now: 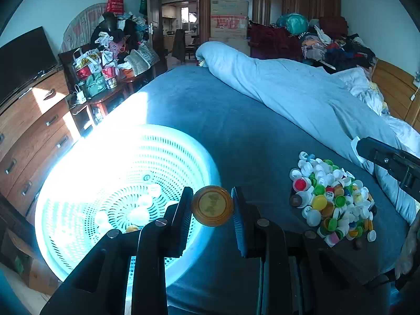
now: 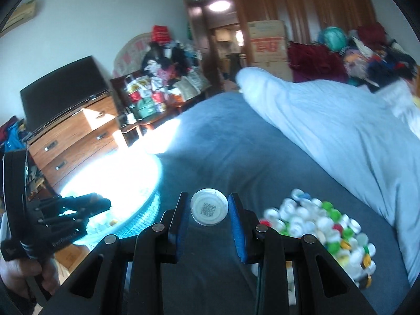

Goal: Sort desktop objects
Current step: 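Carry the orange and QR-printed white caps over the basket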

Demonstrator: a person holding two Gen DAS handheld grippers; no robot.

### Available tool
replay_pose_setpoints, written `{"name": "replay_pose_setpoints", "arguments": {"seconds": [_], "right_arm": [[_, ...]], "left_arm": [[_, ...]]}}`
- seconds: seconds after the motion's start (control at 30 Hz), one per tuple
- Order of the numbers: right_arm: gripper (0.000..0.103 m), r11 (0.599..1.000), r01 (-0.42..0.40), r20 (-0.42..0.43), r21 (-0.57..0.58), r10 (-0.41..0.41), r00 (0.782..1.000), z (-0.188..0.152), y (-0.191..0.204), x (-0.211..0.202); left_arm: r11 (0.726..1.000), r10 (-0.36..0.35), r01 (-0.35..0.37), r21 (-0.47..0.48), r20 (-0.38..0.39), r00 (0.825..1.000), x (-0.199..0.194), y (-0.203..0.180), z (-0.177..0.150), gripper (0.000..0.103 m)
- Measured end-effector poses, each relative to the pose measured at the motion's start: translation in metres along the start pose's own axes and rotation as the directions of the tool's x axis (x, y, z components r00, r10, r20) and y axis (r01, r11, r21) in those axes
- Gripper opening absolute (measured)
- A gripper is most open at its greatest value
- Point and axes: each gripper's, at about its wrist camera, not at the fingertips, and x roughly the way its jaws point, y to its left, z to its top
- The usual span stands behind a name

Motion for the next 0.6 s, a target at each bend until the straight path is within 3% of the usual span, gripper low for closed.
{"name": "replay_pose_setpoints", "arguments": {"seconds": [0.23,0.6], "right_arm": [[0.033,0.996,-0.068,-0.011,-0.058,0.068,0.998,0.023,0.048,0.019],[0.034,0.977,-0.176,-0.076,-0.117,0.168,0.983,0.044,0.116,0.062]], "left_arm": [[0.998,0.028,-0.027,-0.053,0.014,1.000,-0.006,0.029,0.004,0.025],[0.991,0.077,-0.082,-0.102,-0.049,0.996,0.008,0.082,0.005,0.025]]}}
